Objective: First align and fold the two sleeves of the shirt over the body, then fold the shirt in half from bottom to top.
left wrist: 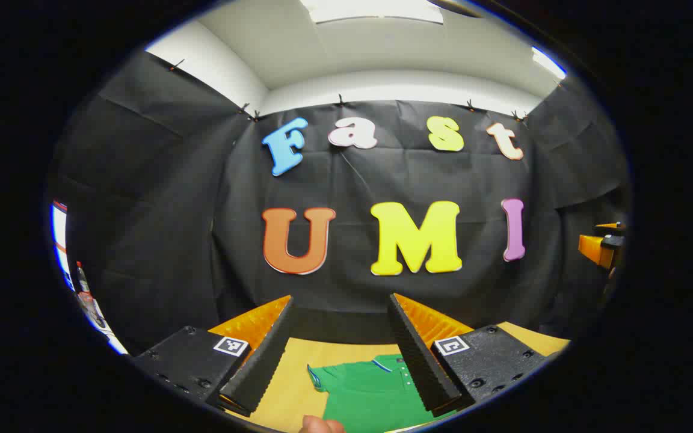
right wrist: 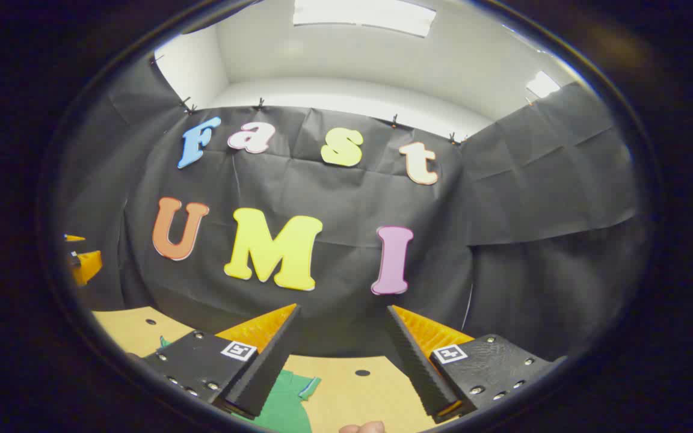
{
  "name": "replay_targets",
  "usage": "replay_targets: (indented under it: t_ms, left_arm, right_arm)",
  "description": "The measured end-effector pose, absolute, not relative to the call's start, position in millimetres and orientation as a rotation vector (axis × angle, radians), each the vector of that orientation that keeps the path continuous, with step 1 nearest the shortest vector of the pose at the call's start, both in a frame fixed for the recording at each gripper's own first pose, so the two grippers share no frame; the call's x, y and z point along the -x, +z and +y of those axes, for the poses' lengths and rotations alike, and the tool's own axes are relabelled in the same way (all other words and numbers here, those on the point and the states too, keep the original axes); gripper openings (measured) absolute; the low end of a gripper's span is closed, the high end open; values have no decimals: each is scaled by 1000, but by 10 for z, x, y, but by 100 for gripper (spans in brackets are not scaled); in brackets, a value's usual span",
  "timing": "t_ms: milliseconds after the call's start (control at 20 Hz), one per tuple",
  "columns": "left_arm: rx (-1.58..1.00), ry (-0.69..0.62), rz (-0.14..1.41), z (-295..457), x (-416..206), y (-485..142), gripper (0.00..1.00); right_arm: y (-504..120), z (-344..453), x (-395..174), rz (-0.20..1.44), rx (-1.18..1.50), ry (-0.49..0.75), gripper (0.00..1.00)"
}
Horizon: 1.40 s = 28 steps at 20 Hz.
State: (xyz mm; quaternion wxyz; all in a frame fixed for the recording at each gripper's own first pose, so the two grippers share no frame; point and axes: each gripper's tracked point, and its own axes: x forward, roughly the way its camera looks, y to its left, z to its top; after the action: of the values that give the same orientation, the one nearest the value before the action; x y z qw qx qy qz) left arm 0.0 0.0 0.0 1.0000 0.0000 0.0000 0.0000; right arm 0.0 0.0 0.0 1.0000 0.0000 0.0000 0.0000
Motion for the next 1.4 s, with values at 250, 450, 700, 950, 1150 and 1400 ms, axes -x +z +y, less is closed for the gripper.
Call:
replay_targets:
  t_ms: [250,450,700,950,1150,1400]
  left_arm:
    - [31,56,-43,276,13,135,96]
    - [16,72,-14,293,-63,19,96]
    - [-34,-1,-6,8,-309,-80,96]
    - [-38,-44,16,-157,-379,-168,96]
    - [-46,-45,16,-158,-398,-190,96]
    - [-52,-35,33,-131,-364,-251,96]
  right_arm:
    - [-5,8,-2,1,-1,3,88]
    - [-388,173,-66,165,-66,62,91]
    - [-633,222,-303,186,-104,47,91]
    - [-657,246,-370,178,-86,46,90]
    - [-664,267,-423,174,-94,46,90]
    - [-709,301,-471,184,-89,56,90]
